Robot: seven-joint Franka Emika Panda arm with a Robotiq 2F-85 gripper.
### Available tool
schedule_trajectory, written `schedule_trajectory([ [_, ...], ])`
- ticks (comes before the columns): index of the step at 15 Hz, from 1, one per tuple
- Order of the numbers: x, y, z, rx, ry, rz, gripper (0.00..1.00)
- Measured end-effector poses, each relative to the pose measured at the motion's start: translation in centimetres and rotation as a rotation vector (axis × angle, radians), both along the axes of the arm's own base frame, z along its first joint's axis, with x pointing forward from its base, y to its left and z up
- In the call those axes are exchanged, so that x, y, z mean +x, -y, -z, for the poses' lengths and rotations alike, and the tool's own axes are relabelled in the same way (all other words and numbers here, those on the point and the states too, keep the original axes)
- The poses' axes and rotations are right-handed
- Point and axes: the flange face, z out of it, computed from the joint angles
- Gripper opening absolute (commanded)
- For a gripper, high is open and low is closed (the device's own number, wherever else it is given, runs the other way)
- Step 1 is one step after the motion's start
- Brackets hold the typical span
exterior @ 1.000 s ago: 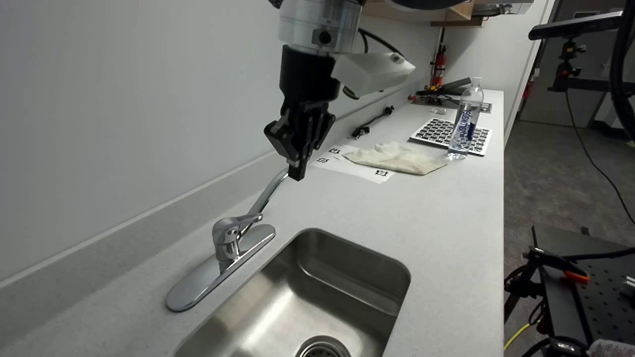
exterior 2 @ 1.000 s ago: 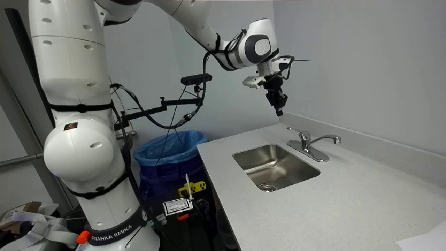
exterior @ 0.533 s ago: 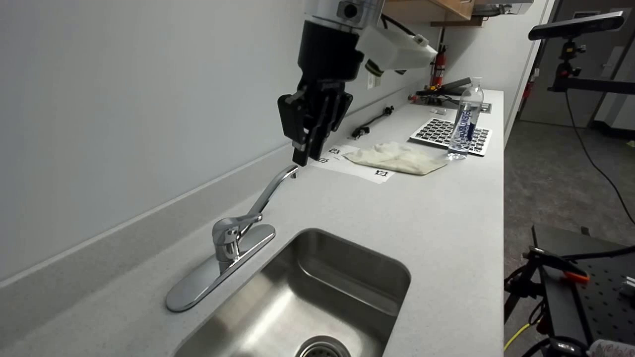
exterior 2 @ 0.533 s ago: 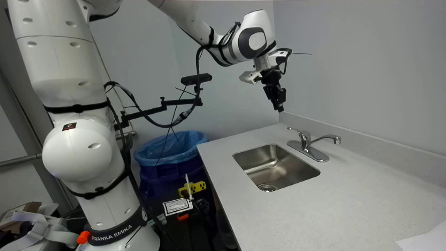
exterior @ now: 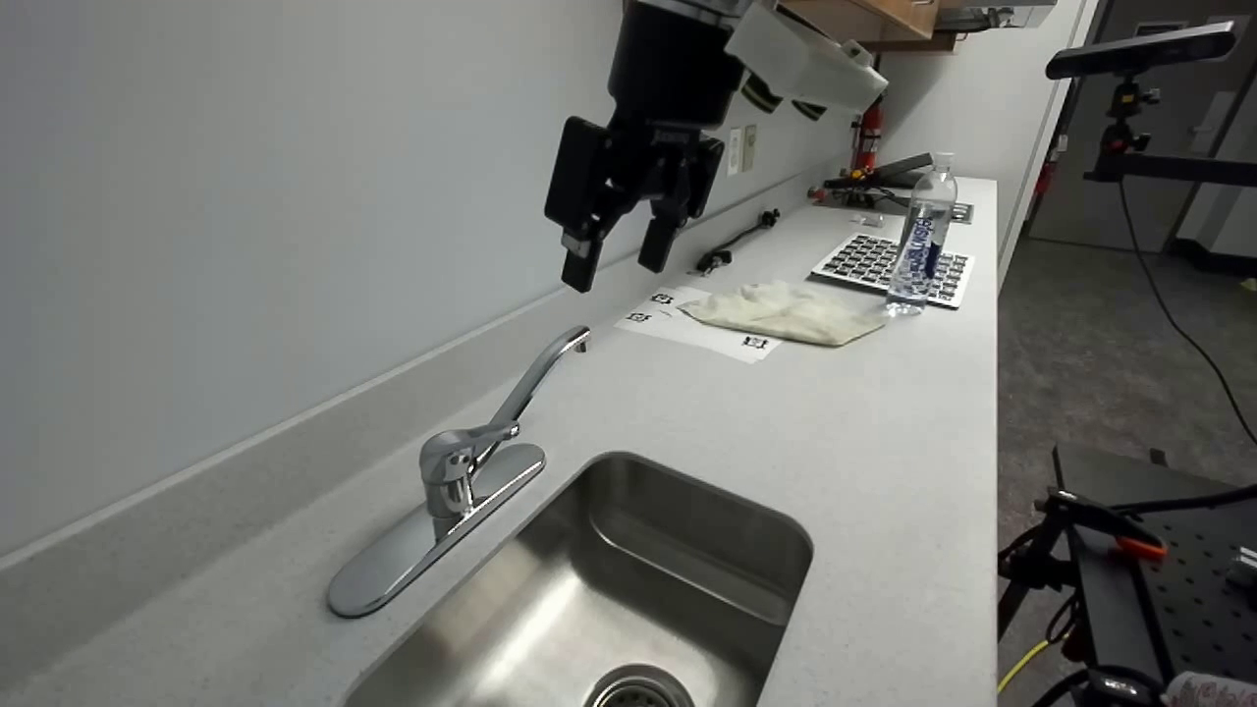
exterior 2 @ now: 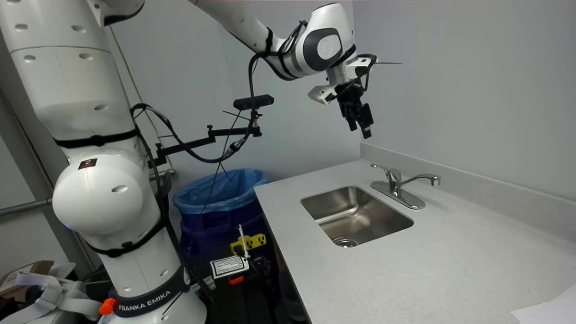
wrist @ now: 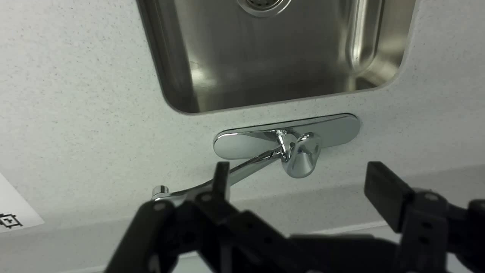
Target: Move the faucet handle to the right
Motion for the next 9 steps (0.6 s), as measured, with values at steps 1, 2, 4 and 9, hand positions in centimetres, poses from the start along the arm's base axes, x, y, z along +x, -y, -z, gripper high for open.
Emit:
schedule_trajectory([
  [1, -0.03, 0.06, -0.12, 0.002, 0.003, 0.002, 1.0],
  [2, -0.09, 0.11, -0.21, 0.005, 0.005, 0.003, 1.0],
  [4, -0.27, 0.19, -0.31, 0.007, 0.009, 0.005, 1.0],
  [9, -0.62, 0.3, -0.45, 0.007, 0.01, 0.005, 1.0],
])
